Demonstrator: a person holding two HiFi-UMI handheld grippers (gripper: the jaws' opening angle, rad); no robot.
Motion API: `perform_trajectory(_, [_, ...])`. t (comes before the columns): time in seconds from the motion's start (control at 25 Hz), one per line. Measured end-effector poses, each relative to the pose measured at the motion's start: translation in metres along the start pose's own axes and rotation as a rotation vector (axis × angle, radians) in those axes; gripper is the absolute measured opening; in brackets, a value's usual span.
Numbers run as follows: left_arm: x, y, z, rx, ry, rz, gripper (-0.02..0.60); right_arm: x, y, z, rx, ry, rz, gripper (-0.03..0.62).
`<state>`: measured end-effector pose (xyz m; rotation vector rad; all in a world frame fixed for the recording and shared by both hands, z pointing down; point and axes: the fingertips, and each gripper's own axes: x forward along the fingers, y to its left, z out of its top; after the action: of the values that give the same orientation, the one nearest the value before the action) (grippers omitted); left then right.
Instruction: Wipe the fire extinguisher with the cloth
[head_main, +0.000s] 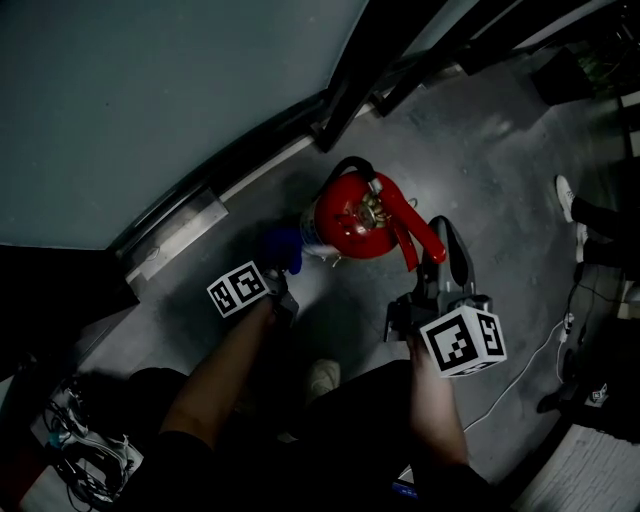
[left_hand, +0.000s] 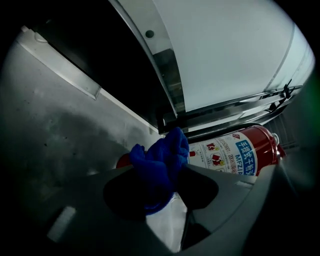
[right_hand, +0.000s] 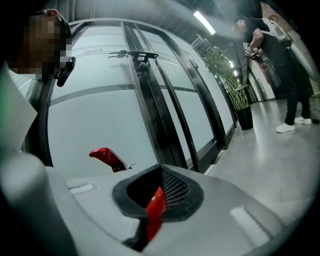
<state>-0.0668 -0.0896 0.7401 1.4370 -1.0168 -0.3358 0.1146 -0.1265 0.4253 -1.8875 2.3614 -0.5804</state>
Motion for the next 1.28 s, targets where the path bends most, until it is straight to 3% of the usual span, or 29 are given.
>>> perform_trajectory(0.32, [0.027,0.031,0.001,-0.104,-0.047,0.053,0.164,-0.016,0.001,0.004,-0.043,0.0,0.02,0.003])
perform_trajectory(0.76, [0.03,0.066,-0.013,-0.11,0.062,0.155,0.164,-0.021,-0.018,0.001,-0.048,0.019,-0.001,0.003])
perform_trajectory(0.92, [0.012,0.051,0.004,0.012,0.08,0.136,0.163,-0.015,-0.02,0.006,-0.032,-0.006,-0.019,0.003])
perform_trajectory(1.08, [-0.01,-0.011,0.045,0.183,0.068,-0.017,0.163,-0.01,-0.036,0.013,-0.024,-0.033,-0.075,0.003])
perform_trajectory(1.28, [-0.047,-0.134,0.076,0.482,0.089,-0.254,0.164,-0.006,-0.056,0.014,0.035,-0.049,-0.148,0.003])
